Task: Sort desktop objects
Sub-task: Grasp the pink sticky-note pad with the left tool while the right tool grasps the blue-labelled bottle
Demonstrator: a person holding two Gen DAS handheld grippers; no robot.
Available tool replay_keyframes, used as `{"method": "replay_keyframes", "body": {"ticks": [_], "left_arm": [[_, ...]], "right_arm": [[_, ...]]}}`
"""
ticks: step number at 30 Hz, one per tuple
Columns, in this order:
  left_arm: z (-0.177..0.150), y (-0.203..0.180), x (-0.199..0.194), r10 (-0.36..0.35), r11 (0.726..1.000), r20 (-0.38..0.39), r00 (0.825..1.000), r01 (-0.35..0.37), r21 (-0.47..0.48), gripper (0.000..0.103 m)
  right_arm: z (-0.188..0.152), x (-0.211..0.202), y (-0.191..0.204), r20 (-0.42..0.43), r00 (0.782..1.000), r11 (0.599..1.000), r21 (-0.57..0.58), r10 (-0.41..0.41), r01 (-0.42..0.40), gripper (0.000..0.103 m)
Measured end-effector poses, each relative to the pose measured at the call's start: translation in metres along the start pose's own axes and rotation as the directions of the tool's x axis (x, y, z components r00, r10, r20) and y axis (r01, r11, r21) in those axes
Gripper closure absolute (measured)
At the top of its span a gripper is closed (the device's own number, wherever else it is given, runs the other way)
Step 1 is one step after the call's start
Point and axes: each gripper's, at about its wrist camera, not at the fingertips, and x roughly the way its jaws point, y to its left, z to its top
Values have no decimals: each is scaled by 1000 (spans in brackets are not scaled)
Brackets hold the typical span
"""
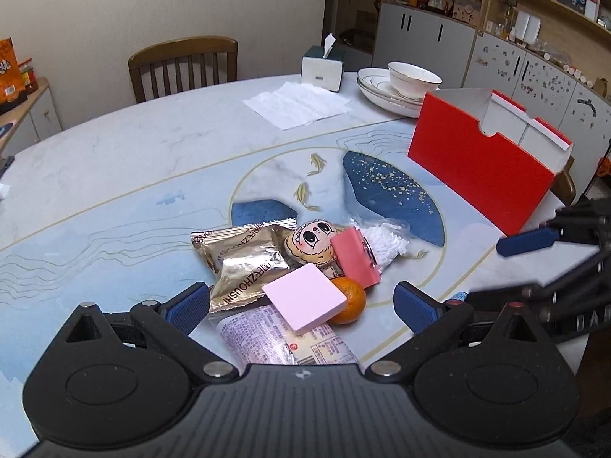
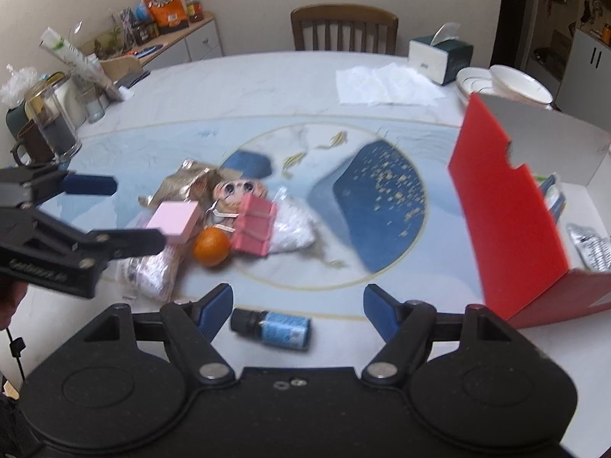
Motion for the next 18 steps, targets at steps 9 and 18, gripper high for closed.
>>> {"method": "replay_keyframes", "body": {"ticks": [9, 18], "left_arm": [[1, -4, 21, -28, 996, -27, 999, 30, 86, 3], [1, -6, 29, -13, 994, -47, 999, 18, 106, 10]], "right_arm": [[-9, 22, 16, -76, 997, 1000, -13, 5, -6, 28], [-13, 34, 17, -107, 994, 1000, 18, -12, 13, 28]]}}
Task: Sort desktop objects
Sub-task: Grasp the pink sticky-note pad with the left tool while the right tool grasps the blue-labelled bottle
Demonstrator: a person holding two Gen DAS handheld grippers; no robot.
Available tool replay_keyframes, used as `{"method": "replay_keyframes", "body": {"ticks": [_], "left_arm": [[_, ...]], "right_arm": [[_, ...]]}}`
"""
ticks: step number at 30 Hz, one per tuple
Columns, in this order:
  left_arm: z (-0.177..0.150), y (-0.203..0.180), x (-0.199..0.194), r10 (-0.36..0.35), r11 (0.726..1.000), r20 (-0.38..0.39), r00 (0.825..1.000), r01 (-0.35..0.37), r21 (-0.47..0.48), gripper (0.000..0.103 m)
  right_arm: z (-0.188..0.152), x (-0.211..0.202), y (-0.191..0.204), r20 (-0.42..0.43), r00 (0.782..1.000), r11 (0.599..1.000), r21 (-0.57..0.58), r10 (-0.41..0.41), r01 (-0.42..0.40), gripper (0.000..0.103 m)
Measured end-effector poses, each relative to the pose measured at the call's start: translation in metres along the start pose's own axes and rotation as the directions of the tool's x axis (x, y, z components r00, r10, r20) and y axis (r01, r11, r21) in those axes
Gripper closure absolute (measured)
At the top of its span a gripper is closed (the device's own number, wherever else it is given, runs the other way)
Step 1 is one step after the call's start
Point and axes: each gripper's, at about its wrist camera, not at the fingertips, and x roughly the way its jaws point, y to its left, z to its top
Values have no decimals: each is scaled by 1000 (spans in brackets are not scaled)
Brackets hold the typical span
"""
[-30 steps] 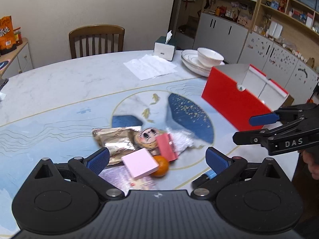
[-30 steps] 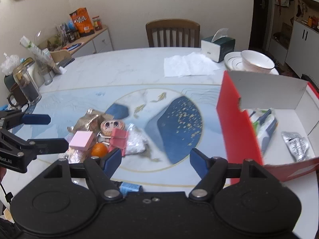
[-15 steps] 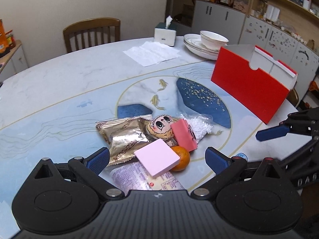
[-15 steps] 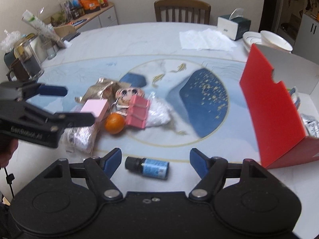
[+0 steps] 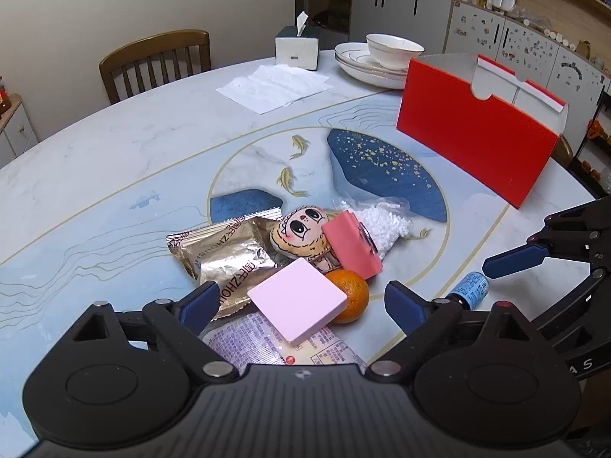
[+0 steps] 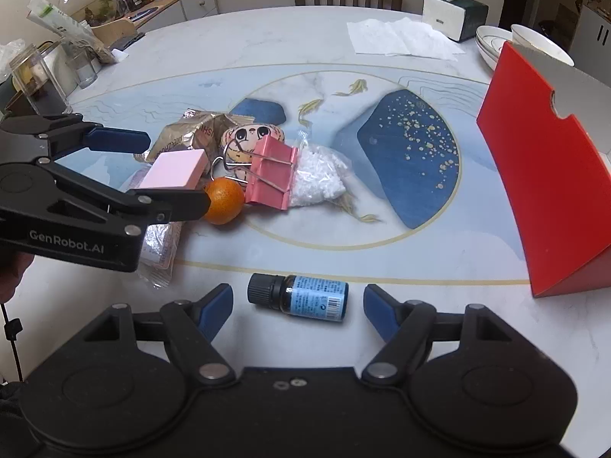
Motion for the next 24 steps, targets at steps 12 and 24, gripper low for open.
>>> {"method": "replay_keyframes", "body": {"ticks": [12, 24], "left_arm": [[1, 0, 10, 4, 1000, -30, 1000, -4, -3, 30], [3, 2, 10, -5, 1000, -24, 1000, 5, -28, 43]], "right_arm": [[0, 7, 5, -12, 1000, 1000, -23, 2, -2, 29], [1, 11, 4, -10, 1000, 1000, -22, 3, -3, 31]]}}
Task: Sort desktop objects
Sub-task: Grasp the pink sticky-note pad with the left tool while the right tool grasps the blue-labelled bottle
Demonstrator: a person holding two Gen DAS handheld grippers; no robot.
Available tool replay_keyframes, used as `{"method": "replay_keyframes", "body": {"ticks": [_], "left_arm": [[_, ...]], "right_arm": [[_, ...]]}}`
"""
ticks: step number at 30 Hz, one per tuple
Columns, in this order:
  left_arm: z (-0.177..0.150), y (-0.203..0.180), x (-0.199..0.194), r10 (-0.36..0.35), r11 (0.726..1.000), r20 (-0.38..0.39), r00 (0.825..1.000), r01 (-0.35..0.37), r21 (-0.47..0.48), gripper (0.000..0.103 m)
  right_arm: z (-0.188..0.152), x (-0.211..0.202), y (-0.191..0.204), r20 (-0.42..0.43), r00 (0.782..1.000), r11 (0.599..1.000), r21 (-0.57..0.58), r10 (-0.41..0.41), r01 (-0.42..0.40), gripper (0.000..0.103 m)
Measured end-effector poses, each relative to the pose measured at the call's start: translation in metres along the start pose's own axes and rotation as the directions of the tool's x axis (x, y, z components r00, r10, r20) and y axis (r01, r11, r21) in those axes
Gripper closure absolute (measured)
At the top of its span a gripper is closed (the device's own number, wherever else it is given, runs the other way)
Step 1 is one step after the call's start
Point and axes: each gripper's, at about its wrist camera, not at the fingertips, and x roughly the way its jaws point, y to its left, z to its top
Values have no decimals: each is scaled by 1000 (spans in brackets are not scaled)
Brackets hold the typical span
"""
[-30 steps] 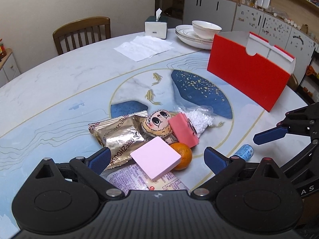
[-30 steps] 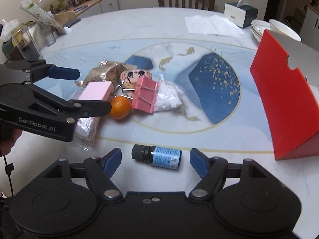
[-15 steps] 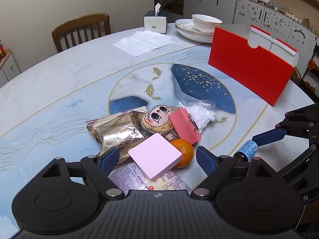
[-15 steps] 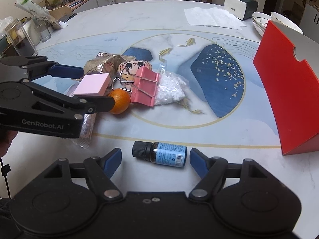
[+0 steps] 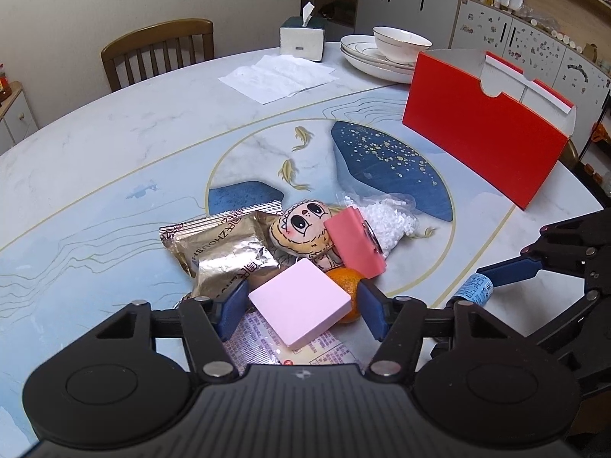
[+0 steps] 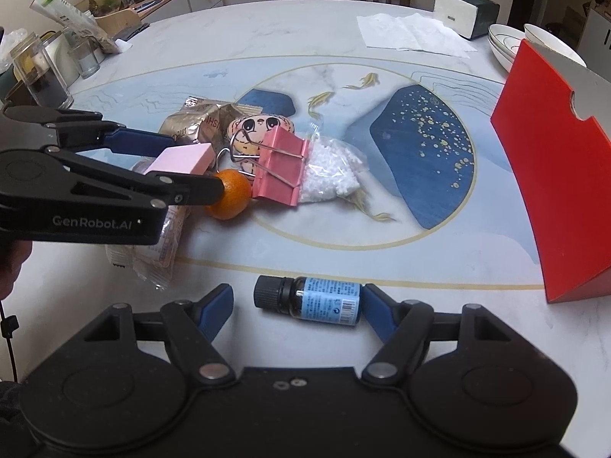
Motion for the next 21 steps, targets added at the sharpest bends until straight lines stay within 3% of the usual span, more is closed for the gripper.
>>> {"method": "replay_keyframes", "body": {"ticks": [3, 5, 21], "left_arm": [[0, 0, -1, -1, 1000, 1, 1000, 1, -10, 46], [1, 1, -1, 1, 1000, 0, 1000, -1, -17, 46], [2, 0, -10, 13, 998, 6, 1000, -13, -54, 46]], "right_arm": [[0, 0, -1, 0, 1000, 1000, 3, -1, 1, 34], [0, 1, -3, -5, 1000, 1000, 9, -5, 5, 43], [-2, -11, -17, 28, 1000, 1000, 24, 7, -8, 43]]}}
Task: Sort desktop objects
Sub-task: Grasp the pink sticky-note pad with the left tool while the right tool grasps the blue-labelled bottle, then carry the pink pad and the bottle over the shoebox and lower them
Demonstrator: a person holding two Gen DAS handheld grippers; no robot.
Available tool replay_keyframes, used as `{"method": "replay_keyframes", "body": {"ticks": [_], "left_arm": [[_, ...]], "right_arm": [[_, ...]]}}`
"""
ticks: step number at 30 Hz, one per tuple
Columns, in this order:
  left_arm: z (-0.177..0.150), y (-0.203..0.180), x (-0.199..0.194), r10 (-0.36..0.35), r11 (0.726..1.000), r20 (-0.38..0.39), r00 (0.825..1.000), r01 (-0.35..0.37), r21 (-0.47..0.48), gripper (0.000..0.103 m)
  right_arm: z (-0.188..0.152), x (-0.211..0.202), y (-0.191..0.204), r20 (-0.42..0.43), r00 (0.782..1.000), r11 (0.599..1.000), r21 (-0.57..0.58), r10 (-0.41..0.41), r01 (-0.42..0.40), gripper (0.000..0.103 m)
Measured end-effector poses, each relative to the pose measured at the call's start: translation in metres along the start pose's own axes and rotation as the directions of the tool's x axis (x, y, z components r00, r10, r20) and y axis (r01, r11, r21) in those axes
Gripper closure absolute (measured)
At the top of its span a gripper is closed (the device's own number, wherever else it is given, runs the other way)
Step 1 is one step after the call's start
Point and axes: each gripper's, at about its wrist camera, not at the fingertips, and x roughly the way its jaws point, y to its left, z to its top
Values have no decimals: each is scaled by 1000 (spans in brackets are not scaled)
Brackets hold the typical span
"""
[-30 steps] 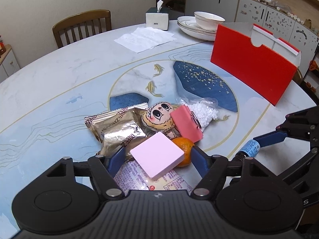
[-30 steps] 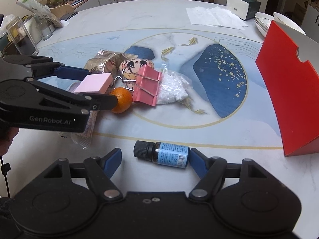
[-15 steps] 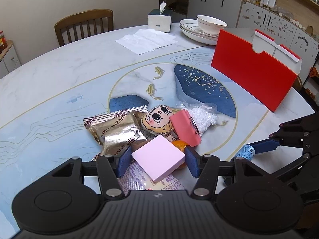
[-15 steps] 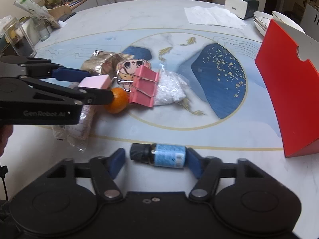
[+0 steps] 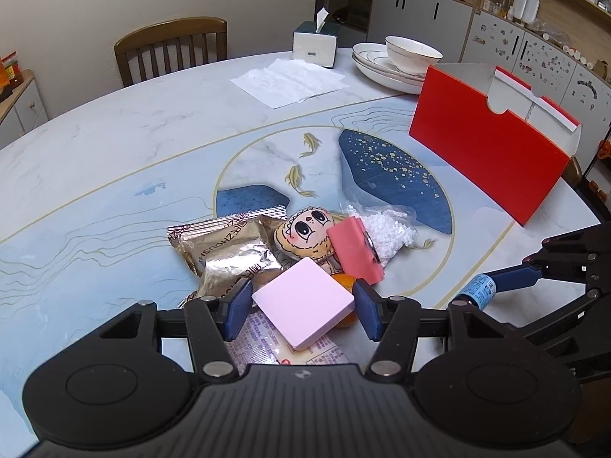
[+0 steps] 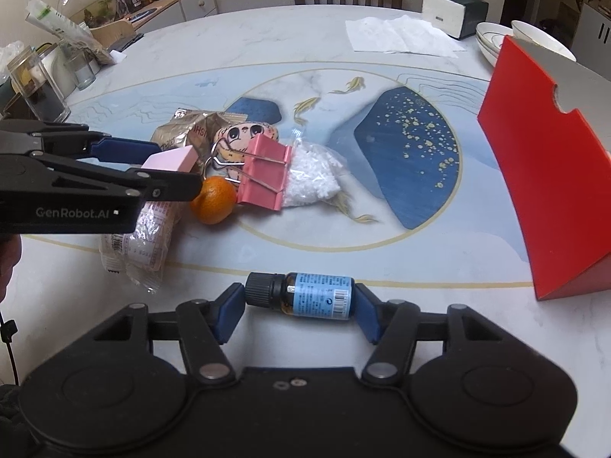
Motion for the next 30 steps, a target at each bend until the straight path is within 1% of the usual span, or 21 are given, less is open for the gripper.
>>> {"method": "replay_keyframes", "body": {"ticks": [8, 15, 20, 30], "left_arm": [[3, -6, -9, -1, 1000, 12, 1000, 1, -30, 46], [10, -17, -27, -9, 999, 41, 999, 11, -45, 46], [19, -31, -36, -7, 999, 63, 998, 10, -46, 46], [39, -63, -44, -20, 999, 104, 994, 24, -36, 46]], "right_arm": [[0, -14, -17, 25, 1000, 999, 32, 0, -1, 43], [3, -35, -32, 59, 998, 999, 41, 6, -9, 43], [7, -49, -43, 80, 997, 999, 35, -3, 0, 43], [20, -84, -74, 155, 988, 999, 32, 18, -23, 43]]}}
